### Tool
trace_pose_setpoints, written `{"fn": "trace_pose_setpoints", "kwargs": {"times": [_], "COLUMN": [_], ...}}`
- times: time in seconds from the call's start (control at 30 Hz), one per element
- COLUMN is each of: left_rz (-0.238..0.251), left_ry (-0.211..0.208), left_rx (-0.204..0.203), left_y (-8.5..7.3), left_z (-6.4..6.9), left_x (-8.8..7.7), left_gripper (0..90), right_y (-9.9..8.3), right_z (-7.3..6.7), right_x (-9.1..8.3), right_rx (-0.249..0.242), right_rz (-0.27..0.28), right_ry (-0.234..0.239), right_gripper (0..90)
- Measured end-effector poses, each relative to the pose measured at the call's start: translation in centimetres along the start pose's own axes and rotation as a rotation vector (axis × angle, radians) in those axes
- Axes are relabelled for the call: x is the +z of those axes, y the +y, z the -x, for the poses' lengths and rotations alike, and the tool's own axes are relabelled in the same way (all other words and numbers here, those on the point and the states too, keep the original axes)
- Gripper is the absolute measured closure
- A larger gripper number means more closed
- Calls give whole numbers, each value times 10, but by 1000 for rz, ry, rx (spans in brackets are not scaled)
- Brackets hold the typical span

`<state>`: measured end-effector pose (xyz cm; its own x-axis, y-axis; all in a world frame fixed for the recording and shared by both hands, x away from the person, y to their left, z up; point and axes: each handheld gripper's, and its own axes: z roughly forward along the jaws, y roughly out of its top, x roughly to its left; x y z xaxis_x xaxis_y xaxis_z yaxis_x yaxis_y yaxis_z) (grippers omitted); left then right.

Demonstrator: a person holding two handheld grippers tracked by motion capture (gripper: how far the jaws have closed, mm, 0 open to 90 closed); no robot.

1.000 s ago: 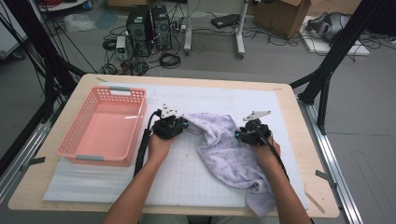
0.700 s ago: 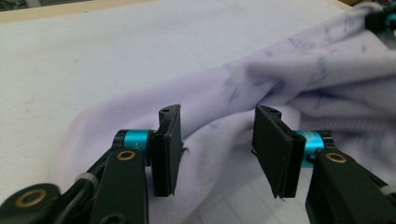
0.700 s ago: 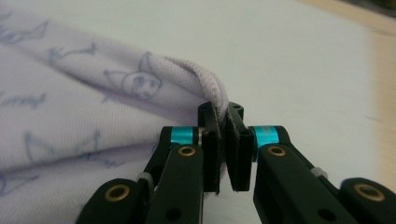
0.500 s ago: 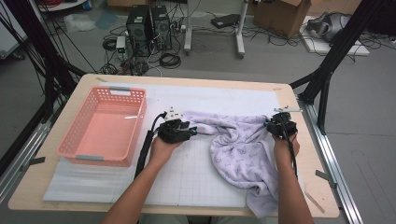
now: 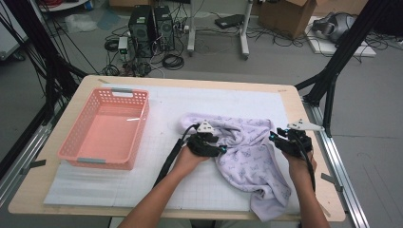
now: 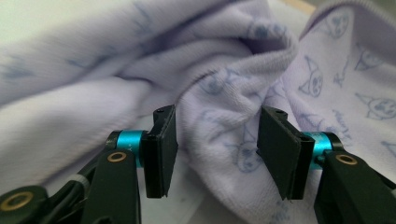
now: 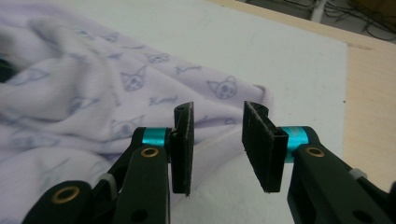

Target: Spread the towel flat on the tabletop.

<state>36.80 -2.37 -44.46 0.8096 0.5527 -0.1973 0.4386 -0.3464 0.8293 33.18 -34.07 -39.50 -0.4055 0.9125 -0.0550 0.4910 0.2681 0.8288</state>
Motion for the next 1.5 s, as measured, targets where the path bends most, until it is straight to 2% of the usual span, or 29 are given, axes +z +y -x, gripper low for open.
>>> {"fn": "trace_pose_setpoints", "kwargs": {"times": [0.03,0.1,0.13,0.17,0.2,0.3,0.37,0.4,0.5,0.53,0.57,0.6,0.67,0.7,0.83,0.9,0.93,1.0,1.03,1.07,1.13,1.2,1.27,1.3,1.33,1.37,1.43,1.47,1.5], "left_rz": [-20,-51,-50,-44,-41,-31,12,32,81,99,132,132,159,170,192,199,196,193,193,190,188,184,182,182,176,174,168,161,150], "left_ry": [-1,7,14,22,35,85,104,116,181,200,227,227,253,261,301,313,313,320,318,314,300,276,262,258,253,243,222,218,199], "left_rx": [6,30,35,34,28,12,-20,-37,-71,-92,-117,-117,-121,-126,-130,-140,-143,-143,-147,-145,-160,-174,-172,-170,-165,-163,-151,-145,-132], "left_y": [-1,-2,-2,-1,0,1,-2,-5,-12,-15,-19,-19,-21,-22,-21,-21,-21,-21,-21,-22,-22,-22,-22,-22,-22,-22,-22,-22,-22], "left_z": [2,6,7,6,4,-8,-17,-22,-35,-39,-46,-46,-50,-51,-56,-59,-60,-61,-60,-61,-60,-59,-58,-57,-56,-55,-53,-52,-50], "left_x": [5,10,10,7,3,-16,-32,-39,-60,-65,-75,-75,-81,-84,-87,-87,-86,-83,-81,-79,-76,-72,-71,-70,-69,-69,-69,-70,-71], "left_gripper": [482,659,659,787,801,809,809,809,809,809,809,809,809,809,809,809,809,809,808,796,750,637,570,531,531,496,475,475,471], "right_y": [0,-6,-6,-10,-12,-17,-18,-18,-16,-14,-10,-8,-3,-3,5,6,7,8,8,8,8,8,7,8,8,9,9,9,9], "right_z": [0,-2,-2,0,0,1,0,-5,-12,-16,-26,-32,-47,-47,-75,-85,-88,-89,-87,-78,-63,-47,-31,-24,-24,-13,-2,-2,8], "right_x": [0,-8,-8,-9,-9,-10,-10,-10,-10,-10,-6,-3,6,6,26,36,41,50,53,58,60,63,66,66,66,67,67,67,65], "right_rx": [0,-14,-14,-12,-7,9,11,7,-9,-15,-24,-29,-54,-54,-88,-105,-122,-153,-153,-133,-83,-31,17,28,28,36,66,66,77], "right_rz": [0,-3,-3,-11,-16,-17,-14,-9,0,8,20,20,14,14,-6,-30,-47,-85,-90,-93,-82,-84,-92,-89,-89,-97,-98,-98,-102], "right_ry": [0,8,8,10,14,33,42,66,89,112,163,202,264,264,363,371,359,308,291,252,211,166,117,91,91,37,2,2,-58], "right_gripper": [635,635,635,635,635,626,617,606,595,592,581,578,575,575,554,565,600,733,796,837,844,845,845,846,846,848,852,852,857]}}
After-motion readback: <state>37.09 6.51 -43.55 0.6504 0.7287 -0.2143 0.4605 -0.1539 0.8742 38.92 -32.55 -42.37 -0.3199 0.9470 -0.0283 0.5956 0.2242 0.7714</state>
